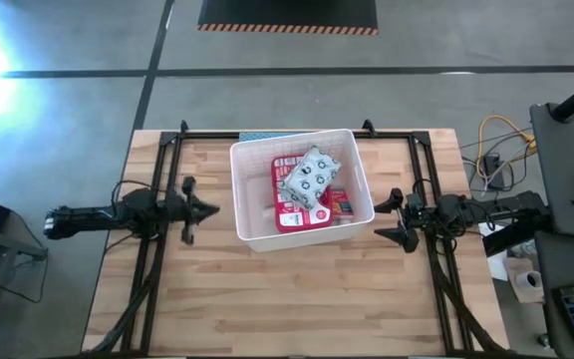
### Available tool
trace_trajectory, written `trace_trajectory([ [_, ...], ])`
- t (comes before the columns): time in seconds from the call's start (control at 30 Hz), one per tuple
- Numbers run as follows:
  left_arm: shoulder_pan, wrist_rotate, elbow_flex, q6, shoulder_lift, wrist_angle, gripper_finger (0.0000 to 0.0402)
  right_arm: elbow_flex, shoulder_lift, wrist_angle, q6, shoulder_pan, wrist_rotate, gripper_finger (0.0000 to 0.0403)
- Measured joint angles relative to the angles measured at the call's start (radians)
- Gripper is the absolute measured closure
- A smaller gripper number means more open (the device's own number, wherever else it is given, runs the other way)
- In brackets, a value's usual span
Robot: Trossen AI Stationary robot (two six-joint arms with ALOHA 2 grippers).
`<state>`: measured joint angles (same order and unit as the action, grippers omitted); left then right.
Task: Pick & place medical supplies in basket/bin
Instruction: Return to Home Position
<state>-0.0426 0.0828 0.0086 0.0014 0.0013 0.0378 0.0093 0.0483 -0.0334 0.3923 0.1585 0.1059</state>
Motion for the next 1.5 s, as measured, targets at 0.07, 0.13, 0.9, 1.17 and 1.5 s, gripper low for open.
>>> trace_trajectory([
  [0.07, -0.004, -0.173, 0.000, 0.066, 0.000, -0.010, 0.0402, 0.000, 0.000, 0.000, 0.000, 0.000, 0.000, 0.0051],
  [0.13, -0.003, -0.258, 0.000, 0.096, 0.000, 0.005, 0.0402, 0.000, 0.000, 0.000, 0.000, 0.000, 0.000, 0.0051],
  [0.9, -0.002, -0.192, 0.000, 0.067, 0.002, -0.005, 0.0402, 0.000, 0.000, 0.000, 0.000, 0.000, 0.000, 0.0051],
  [1.17, -0.002, -0.192, 0.000, 0.067, 0.065, -0.004, 0.0402, 0.000, 0.000, 0.000, 0.000, 0.000, 0.000, 0.0051],
  [1.5, -0.002, -0.192, 0.000, 0.067, 0.157, -0.004, 0.0402, 0.000, 0.000, 0.000, 0.000, 0.000, 0.000, 0.0051],
])
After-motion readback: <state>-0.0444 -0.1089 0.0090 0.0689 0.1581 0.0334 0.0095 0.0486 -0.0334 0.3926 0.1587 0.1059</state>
